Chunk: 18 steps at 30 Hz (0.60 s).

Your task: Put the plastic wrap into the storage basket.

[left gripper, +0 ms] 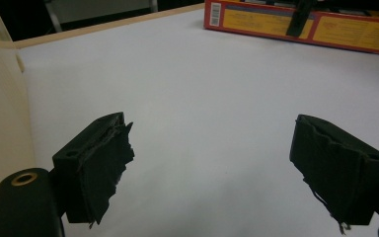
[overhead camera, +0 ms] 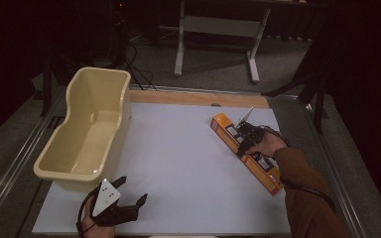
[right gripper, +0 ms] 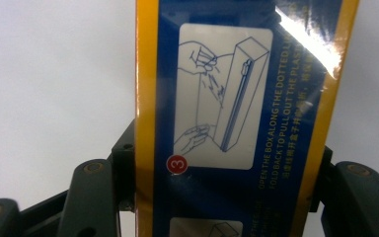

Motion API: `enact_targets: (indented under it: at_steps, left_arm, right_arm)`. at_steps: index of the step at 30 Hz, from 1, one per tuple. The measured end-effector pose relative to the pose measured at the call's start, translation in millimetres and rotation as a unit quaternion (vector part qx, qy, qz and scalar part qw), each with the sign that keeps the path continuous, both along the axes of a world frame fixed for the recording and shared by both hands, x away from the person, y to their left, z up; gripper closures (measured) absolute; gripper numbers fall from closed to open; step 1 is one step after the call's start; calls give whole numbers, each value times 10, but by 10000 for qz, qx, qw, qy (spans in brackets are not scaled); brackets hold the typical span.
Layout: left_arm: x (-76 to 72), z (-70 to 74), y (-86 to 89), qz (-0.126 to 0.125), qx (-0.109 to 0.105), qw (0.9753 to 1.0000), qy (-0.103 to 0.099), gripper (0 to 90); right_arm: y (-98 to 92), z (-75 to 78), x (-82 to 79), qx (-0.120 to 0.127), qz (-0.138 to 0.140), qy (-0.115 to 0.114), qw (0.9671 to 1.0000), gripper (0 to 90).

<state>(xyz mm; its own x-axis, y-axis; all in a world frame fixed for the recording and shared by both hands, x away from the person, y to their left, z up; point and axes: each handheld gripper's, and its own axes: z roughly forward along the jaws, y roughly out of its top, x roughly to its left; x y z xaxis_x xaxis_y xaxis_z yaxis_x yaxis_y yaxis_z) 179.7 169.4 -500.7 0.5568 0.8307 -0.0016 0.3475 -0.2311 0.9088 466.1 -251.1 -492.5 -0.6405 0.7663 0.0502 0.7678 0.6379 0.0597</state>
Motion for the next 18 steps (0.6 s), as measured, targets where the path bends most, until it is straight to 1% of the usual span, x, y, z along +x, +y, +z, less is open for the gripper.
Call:
enact_targets:
  at_steps: [2, 4, 5, 6, 7, 9, 10, 11, 15, 18]
  left_arm:
    - [-2, 0, -4, -5, 2, 10000, -6, 153]
    - [-3, 1, -4, -3, 6, 10000, -7, 153]
    - [-6, 1, -3, 1, 2, 10000, -11, 152]
    - [-7, 1, -2, 9, -4, 10000, -16, 152]
    - [-9, 2, 3, 19, -13, 10000, -17, 153]
    - [-10, 2, 5, 24, -19, 10000, -19, 153]
    - [-10, 2, 5, 24, -19, 10000, -19, 153]
    - [-7, 2, 6, 23, -15, 10000, -21, 152]
    - [-7, 2, 3, 17, -11, 10000, -20, 153]
    - [-8, 2, 7, 29, -21, 10000, -22, 152]
  right_arm:
    - [25, 14, -29, 68, -58, 90, 9999, 398]
    - [37, 26, -42, 90, -46, 95, 9999, 398]
    - [64, 47, -67, 155, -54, 117, 9998, 398]
    - [64, 47, -67, 155, -54, 117, 9998, 398]
    - [95, 77, -92, 254, -30, 132, 9996, 398]
    - [107, 90, -100, 276, -43, 138, 9995, 398]
    - [122, 105, -109, 326, -49, 106, 9994, 398]
    - [153, 144, -126, 433, -37, 42, 9990, 399]
    - [217, 225, -143, 682, -99, 15, 9976, 399]
    - [269, 283, -156, 913, -191, 97, 9956, 399]
